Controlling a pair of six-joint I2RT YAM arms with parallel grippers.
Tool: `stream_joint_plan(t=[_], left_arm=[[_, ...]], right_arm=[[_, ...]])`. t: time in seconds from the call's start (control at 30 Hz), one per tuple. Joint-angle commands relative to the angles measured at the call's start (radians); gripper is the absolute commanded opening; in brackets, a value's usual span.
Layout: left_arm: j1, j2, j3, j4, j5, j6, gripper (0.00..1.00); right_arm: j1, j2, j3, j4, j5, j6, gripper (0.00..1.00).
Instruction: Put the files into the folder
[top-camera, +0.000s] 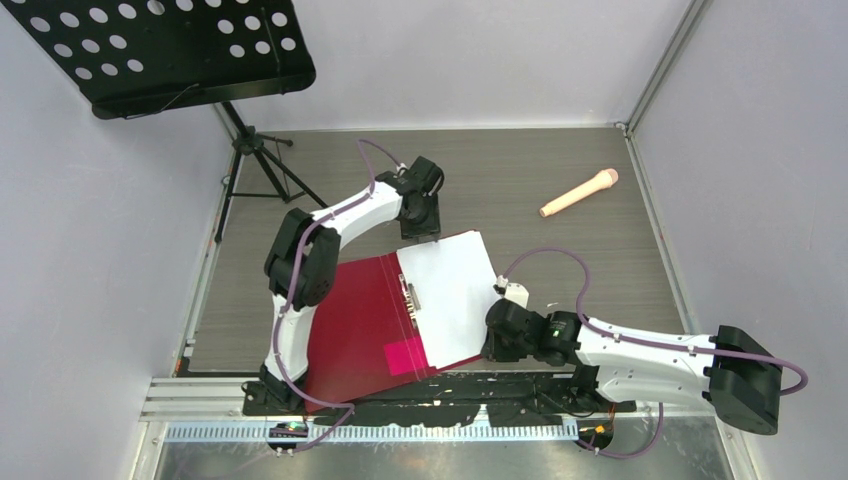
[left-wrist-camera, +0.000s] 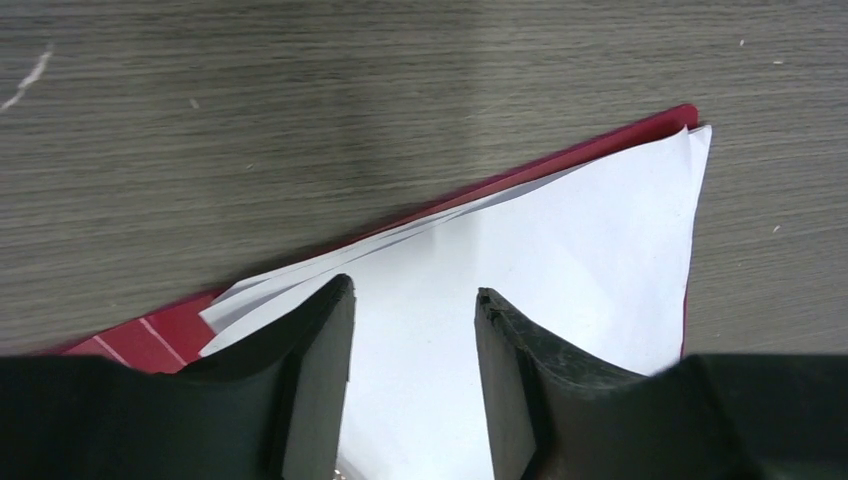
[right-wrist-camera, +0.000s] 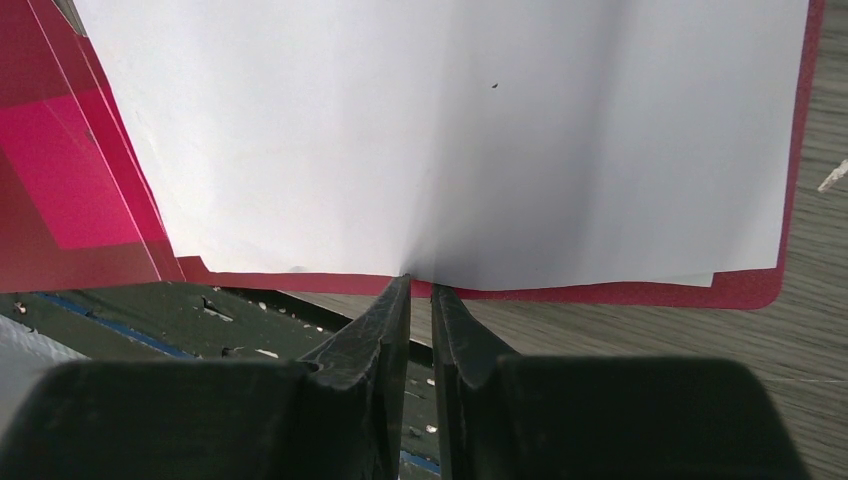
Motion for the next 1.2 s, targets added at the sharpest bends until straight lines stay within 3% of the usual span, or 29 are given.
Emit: stream_joint_plan(t=[0.0,0.6,0.87,1.17], left_arm=[[0.024,-0.051,-0.013,-0.001,-0.025,0.016,0.45],[0.025,0.055,0.022,-0.013,0.016,-0.012,0.37],[0.024,0.025,-0.060,0.020,0.049,-0.035,0.30],[0.025,-0.014,-0.057,-0.001,0.032,-0.033,0.25]], right_arm=[[0.003,-0.001,0.004,0.005,0.024,-0.003,0.21],[0.007,0.016,0.024,0.019,0.023,-0.006,0.21],[0.018,0.015,0.057,0.044,0.018,-0.029,0.22],[0.080,0.069,0.118,0.039,0.031,-0.064,0.32]])
